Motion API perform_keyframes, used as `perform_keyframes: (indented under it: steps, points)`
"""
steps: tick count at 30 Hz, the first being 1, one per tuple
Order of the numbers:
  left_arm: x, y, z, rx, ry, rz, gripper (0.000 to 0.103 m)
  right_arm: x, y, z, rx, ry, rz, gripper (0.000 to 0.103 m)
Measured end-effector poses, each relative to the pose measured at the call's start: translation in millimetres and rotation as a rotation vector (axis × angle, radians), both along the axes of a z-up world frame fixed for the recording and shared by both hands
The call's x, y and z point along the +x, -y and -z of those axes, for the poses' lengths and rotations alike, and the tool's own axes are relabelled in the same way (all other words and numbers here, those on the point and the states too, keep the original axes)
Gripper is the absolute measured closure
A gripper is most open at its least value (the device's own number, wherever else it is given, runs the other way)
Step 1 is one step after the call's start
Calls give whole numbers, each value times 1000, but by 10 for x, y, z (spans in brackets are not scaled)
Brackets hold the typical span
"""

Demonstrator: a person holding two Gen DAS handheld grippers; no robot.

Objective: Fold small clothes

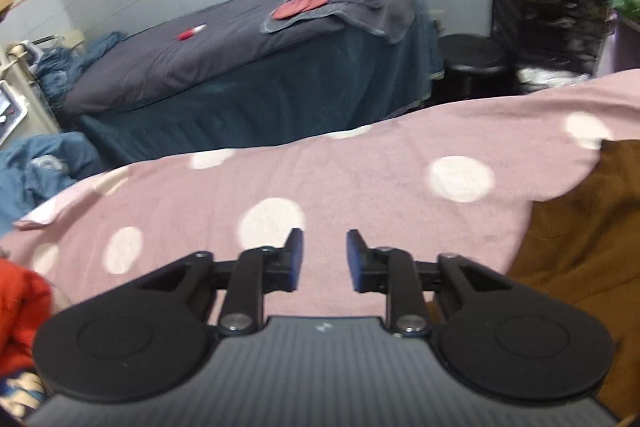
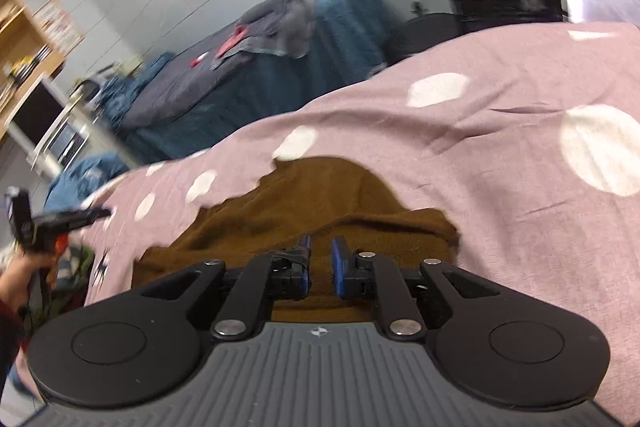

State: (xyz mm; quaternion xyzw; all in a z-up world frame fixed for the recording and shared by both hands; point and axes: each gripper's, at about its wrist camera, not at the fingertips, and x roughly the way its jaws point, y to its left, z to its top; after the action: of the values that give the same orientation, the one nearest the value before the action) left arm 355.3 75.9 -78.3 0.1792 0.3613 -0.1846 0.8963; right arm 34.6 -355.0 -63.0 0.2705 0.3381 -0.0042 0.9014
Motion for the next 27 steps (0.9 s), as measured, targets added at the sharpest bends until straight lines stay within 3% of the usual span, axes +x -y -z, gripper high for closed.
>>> perform_keyframes:
  steps: [1,2,6,11,15,18,19,20,22,24,26,27]
  points:
    - [-101,9,32,-19,-20,45,55,14,-61,3,-21,0,-37,79]
    - [-217,35,74,-16,-37,85,49,37,-134,7,-66,-3,-72,79]
    - [-814,207,305,91,-30,239,49,187,-503,31,-367,-8,-182,73]
    - [-1244,401,645,182,-33,345,49,348,-961,85,-515,40,-410,74]
    - [-1300,478,817,225,-36,356,49,613,-1150,313,-602,-80,-492,72]
    - [-1270,434,834,236,-31,329,50,693,-1137,382,-672,-97,-471,73]
    - [-1221,411,829,217,-52,318,64,714,-1150,395,-695,-104,-483,76]
    - [-1179,380,819,198,-81,317,84,740,-1138,395,-724,-113,-490,103]
    - [-1165,339,814,213,-88,318,92,808,-1056,342,-779,-115,-417,103]
    - [-1173,315,809,236,-75,326,92,893,-860,203,-738,-85,-276,103]
    - [-1178,280,804,244,-74,313,91,979,-667,125,-758,-112,-105,103]
    - [-1177,256,796,240,-80,308,90,1008,-586,106,-773,-133,-42,84]
